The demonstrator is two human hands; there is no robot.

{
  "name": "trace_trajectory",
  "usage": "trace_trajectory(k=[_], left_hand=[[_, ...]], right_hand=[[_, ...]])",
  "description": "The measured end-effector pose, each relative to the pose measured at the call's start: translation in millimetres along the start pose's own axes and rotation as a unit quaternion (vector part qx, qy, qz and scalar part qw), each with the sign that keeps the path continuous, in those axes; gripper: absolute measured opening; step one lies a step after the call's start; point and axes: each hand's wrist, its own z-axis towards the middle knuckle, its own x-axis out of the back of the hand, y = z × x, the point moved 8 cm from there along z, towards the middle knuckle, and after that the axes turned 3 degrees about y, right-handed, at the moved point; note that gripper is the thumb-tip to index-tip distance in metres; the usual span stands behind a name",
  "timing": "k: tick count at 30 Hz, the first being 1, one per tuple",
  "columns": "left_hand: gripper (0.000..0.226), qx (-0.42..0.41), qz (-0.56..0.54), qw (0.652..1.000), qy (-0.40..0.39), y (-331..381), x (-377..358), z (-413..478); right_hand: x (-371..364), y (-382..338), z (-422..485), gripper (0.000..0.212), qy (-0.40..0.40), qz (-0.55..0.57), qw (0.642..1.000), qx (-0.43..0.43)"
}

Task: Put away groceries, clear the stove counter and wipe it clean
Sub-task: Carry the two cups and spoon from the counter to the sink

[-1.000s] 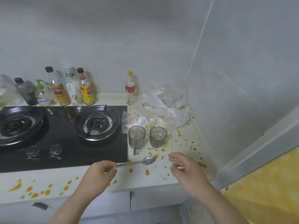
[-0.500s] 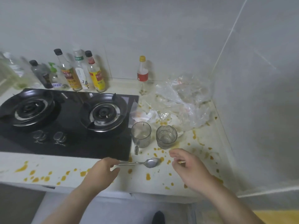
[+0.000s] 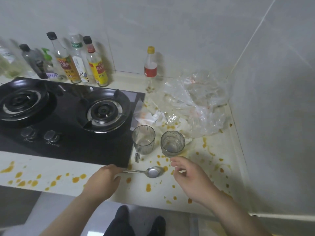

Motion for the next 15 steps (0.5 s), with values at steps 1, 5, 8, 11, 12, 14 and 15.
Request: trace_trajectory(k=[1,5,8,11,12,14,15], left_hand=[[0.034,0.000,0.009,1.000,-0.001,-3,-3,1],[0.028,-0.003,0.032,0.999,0.005,-15,-13,8],[0.028,-0.030,0.064,0.997,-0.007,-15,-19,9],[0.034,-0.054,0.063,0.997,-0.005,-15,-21,12],[0.034,-0.054,0.066,0.996,-0.006,-15,-21,13],[0.031,-0.050,0.084,0.995,-0.011,-15,-23,15],[0.029,-0.046,0.091,0.995,-0.013,-15,-23,16]], right_hand=[[0,-1,1,0.038,-0.001,0.000,1.000,0.002],[1,-2,6,0.042,-0.007,-0.002,1.000,0.003],[2,1,7,0.044,-0.005,-0.003,1.000,0.000],[3,7,10,0.041,0.005,-0.001,1.000,-0.009],[2,8,10,0.040,0.007,-0.002,1.000,-0.013],[-1,10,12,0.037,0.007,-0.001,1.000,-0.019],[-2,11,12,0.036,0.007,0.001,1.000,-0.021]])
